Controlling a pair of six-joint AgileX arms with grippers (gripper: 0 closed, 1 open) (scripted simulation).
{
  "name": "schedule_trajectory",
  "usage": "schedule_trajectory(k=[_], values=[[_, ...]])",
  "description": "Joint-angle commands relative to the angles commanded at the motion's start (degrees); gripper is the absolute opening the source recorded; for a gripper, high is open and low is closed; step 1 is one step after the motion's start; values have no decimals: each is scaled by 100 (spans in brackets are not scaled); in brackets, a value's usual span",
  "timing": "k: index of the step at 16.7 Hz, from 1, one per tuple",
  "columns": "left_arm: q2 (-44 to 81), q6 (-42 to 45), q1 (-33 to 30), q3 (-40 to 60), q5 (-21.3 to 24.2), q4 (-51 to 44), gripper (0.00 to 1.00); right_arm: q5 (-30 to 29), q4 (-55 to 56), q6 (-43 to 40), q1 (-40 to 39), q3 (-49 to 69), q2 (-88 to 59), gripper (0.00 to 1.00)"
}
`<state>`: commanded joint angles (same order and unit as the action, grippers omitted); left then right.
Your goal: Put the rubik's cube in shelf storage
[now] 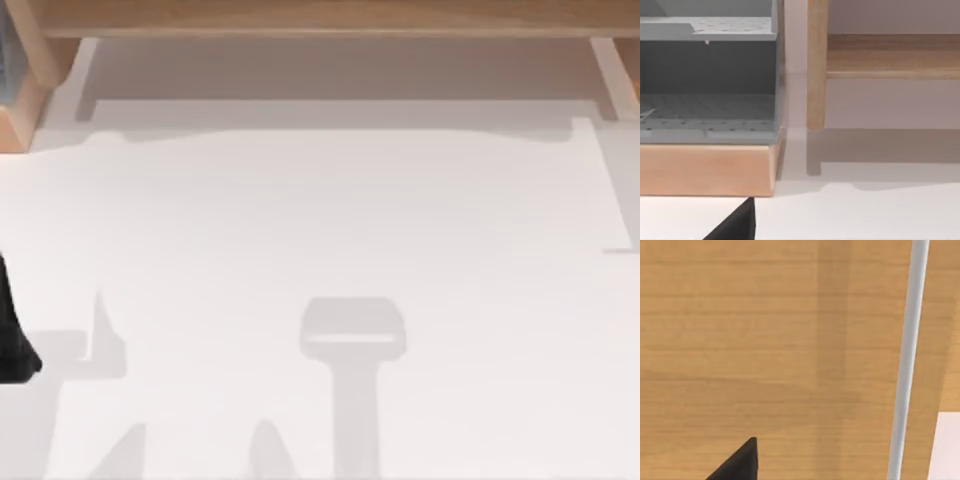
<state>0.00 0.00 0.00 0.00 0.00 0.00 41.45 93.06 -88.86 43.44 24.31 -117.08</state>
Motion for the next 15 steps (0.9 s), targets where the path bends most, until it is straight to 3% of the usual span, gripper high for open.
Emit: schedule_trajectory(k=[7, 11, 15], values=[[0, 0, 0, 0, 0, 0, 100, -368, -567, 115, 308, 515, -45, 100], [0, 0, 0, 0, 0, 0, 100, -1115, -2073, 524, 829, 1769, -91, 100], [0, 0, 0, 0, 0, 0, 100, -1940, -4351, 1252, 1026, 3546, -242, 100]])
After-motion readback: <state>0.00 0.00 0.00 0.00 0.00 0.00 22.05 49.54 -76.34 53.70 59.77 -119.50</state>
